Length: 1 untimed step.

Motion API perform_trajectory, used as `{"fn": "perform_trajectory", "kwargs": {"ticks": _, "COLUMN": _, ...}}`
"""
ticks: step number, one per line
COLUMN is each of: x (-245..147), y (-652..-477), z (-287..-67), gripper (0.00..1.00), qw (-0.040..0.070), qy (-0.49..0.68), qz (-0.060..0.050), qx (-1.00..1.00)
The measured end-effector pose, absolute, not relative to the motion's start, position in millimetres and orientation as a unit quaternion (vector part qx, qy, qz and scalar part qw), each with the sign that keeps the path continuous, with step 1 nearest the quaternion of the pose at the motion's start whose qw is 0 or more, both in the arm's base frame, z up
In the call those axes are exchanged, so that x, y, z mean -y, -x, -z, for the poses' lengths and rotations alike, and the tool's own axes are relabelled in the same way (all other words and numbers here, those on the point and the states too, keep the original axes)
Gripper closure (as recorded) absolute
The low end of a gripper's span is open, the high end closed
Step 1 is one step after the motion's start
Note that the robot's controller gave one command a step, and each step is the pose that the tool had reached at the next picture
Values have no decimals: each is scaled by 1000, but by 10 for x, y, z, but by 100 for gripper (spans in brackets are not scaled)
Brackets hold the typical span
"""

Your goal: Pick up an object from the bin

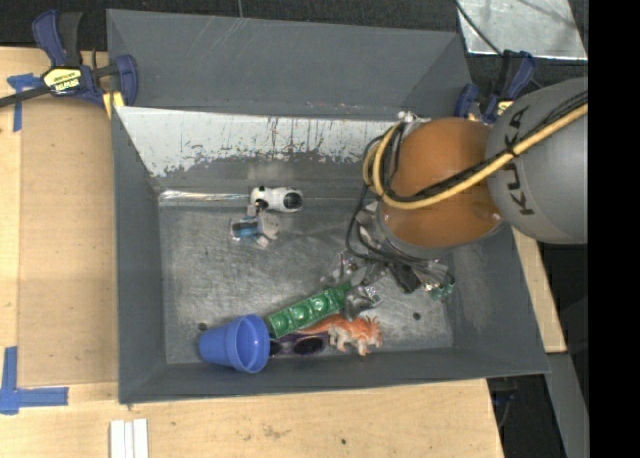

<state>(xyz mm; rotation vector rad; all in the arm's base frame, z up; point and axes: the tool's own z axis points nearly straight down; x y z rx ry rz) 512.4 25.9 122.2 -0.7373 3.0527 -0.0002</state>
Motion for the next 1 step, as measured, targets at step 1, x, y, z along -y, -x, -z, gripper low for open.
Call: {"fn": "perform_trajectory", "kwargs": {"ticks": 1, "x": -257, "y": -5125, "z": -1345, "gripper": 100, "qw": 1, "qy": 234, "qz": 0, "qx": -972}}
